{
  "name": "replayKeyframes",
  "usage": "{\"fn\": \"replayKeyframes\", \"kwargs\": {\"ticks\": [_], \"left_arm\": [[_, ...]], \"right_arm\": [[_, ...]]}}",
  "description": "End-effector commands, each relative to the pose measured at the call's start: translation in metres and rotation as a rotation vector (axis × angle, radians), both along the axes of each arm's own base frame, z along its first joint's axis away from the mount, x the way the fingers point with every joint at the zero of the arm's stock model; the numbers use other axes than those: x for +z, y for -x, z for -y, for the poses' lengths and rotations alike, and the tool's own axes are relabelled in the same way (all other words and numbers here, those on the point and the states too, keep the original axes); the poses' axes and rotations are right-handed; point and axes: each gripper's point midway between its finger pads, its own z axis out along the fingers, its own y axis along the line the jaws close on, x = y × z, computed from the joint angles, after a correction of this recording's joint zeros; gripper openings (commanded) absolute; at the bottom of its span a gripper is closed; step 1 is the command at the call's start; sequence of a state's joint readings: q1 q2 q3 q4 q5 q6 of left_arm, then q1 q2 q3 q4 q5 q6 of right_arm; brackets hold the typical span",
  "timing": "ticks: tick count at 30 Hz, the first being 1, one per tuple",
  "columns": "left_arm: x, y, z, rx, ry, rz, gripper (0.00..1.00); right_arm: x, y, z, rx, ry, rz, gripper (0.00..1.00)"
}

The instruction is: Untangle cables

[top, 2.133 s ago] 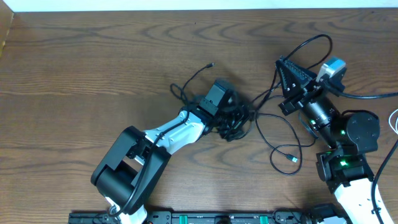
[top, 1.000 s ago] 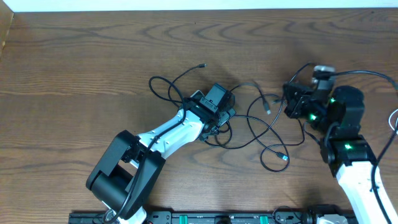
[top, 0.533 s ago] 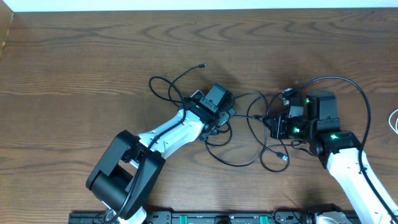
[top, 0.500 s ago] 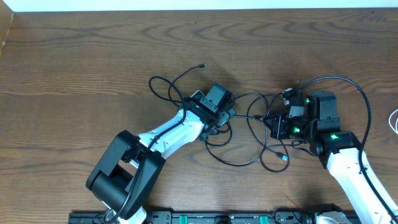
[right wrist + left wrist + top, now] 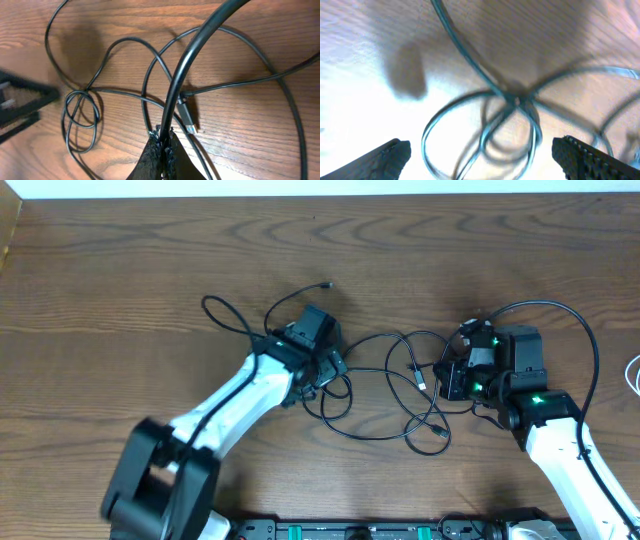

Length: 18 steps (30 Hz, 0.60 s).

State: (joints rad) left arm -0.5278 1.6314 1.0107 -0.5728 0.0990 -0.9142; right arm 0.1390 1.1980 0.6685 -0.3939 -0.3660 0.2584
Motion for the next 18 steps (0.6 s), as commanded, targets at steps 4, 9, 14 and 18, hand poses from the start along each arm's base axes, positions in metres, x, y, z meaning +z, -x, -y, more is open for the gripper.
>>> {"fn": "replayKeyframes", "kwargs": {"ticks": [4,9,14,18], "left_arm": [[0.008,0.017,0.001,-0.338,-0.089,0.036,0.98],[0.002,0.035,-0.005,-0.362,-0.13,-0.025,0.99],[-0.006,0.043,-0.004,-0.367,-0.152,-0.033,0.88],[-0.01,0.041,-0.018,-0.354,-0.264,-0.001,0.67]], "right_arm": [[0.0,-0.005,0.006,-0.015,0.044,0.019,0.02],[0.001,-0.006,0.006,-0.016,0.043,0.024,0.02],[0.001,-0.005,0.006,-0.016,0.044,0.021,0.02],[0.0,-0.005,0.006,-0.016,0.044,0.02,0.02]]}}
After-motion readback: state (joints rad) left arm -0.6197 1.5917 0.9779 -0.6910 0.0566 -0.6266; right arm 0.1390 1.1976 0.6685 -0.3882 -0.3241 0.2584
